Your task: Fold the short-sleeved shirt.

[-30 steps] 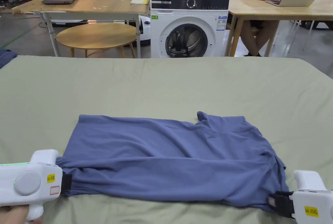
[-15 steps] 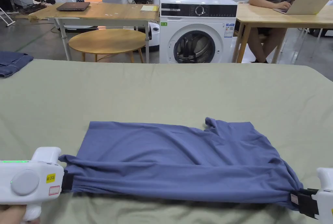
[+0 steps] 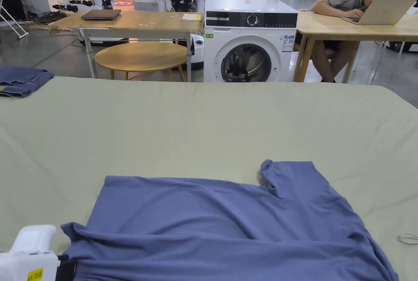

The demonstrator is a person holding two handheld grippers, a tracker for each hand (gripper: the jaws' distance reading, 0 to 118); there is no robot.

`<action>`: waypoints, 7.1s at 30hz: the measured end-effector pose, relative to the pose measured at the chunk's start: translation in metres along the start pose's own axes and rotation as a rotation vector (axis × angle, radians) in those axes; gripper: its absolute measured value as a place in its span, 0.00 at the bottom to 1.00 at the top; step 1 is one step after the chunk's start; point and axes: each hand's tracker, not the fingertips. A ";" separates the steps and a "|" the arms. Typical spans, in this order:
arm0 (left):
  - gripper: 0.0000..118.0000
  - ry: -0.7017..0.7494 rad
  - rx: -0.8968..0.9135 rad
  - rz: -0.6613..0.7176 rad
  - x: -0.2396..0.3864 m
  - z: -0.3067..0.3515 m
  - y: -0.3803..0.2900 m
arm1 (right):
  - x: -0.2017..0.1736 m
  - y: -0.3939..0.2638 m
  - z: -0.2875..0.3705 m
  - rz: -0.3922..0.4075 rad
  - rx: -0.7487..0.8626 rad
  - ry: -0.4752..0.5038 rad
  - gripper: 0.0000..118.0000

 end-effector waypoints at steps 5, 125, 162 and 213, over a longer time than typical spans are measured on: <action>0.03 0.001 -0.008 -0.003 0.000 0.015 -0.027 | -0.001 -0.019 0.012 0.010 -0.005 0.003 0.05; 0.43 0.016 0.299 -0.088 0.027 0.059 -0.024 | -0.067 0.006 0.008 0.055 0.193 -0.006 0.89; 0.95 -0.719 -0.286 0.472 -0.098 -0.055 0.002 | -0.165 -0.021 0.017 0.132 0.385 -0.084 0.00; 0.25 -0.296 -0.260 -0.180 0.203 -0.041 0.033 | -0.132 -0.047 0.055 0.086 0.443 -0.085 0.00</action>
